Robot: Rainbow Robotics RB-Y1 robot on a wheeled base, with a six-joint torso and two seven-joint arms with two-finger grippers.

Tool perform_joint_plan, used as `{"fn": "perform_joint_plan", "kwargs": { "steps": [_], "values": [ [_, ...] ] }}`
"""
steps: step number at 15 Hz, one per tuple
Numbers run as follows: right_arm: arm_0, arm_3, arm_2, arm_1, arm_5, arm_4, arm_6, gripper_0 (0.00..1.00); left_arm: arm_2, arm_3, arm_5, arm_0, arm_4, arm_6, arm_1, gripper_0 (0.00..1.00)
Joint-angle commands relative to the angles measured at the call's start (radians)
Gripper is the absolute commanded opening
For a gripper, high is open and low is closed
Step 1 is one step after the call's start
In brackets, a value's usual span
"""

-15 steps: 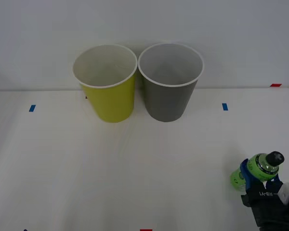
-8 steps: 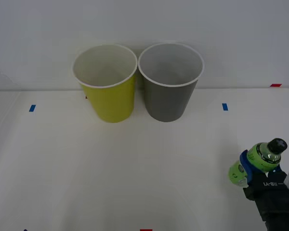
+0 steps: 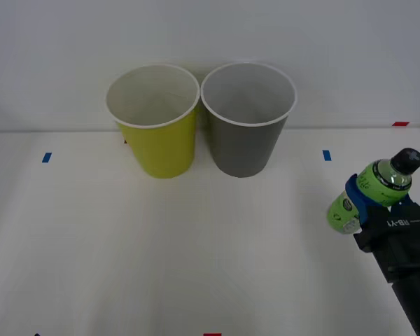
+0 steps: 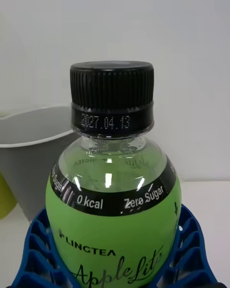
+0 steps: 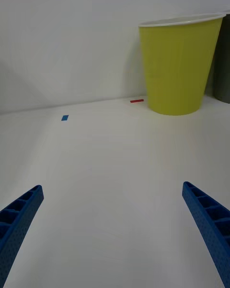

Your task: Put cans in the gray bin and PET bottles in the light green bin.

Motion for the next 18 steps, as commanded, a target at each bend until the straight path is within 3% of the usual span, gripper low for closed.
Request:
{"fn": "perform_joint_plan", "kwargs": {
  "steps": [1, 4, 6, 9, 11, 14, 16, 18],
  "values": [
    [-0.056, -0.054, -0.029, 0.024, 0.102, 0.006, -0.013, 0.00, 0.000, 0.000, 0.000, 0.000, 0.000, 0.000, 0.000, 1.00],
    [-0.112, -0.073, -0.035, 0.026, 0.147, 0.016, -0.087, 0.00, 0.000, 0.000, 0.000, 0.000, 0.000, 0.000, 0.000, 1.00],
    [-0.146, -0.117, -0.061, 0.047, 0.246, 0.039, -0.099, 0.00, 0.000, 0.000, 0.000, 0.000, 0.000, 0.000, 0.000, 1.00],
    [-0.247, -0.131, -0.061, 0.070, 0.363, 0.184, -0.233, 0.00, 0.000, 0.000, 0.000, 0.000, 0.000, 0.000, 0.000, 1.00],
    [-0.336, -0.171, -0.052, 0.078, 0.518, 0.297, -0.339, 0.00, 0.000, 0.000, 0.000, 0.000, 0.000, 0.000, 0.000, 1.00],
    [-0.470, -0.177, 0.020, 0.069, 0.661, 0.477, -0.540, 0.00, 0.000, 0.000, 0.000, 0.000, 0.000, 0.000, 0.000, 1.00],
    [-0.551, -0.177, 0.062, 0.065, 0.734, 0.533, -0.645, 0.00, 0.000, 0.000, 0.000, 0.000, 0.000, 0.000, 0.000, 1.00],
    [-0.620, -0.175, 0.083, 0.055, 0.786, 0.538, -0.693, 0.00, 0.000, 0.000, 0.000, 0.000, 0.000, 0.000, 0.000, 1.00]
  ]
}}
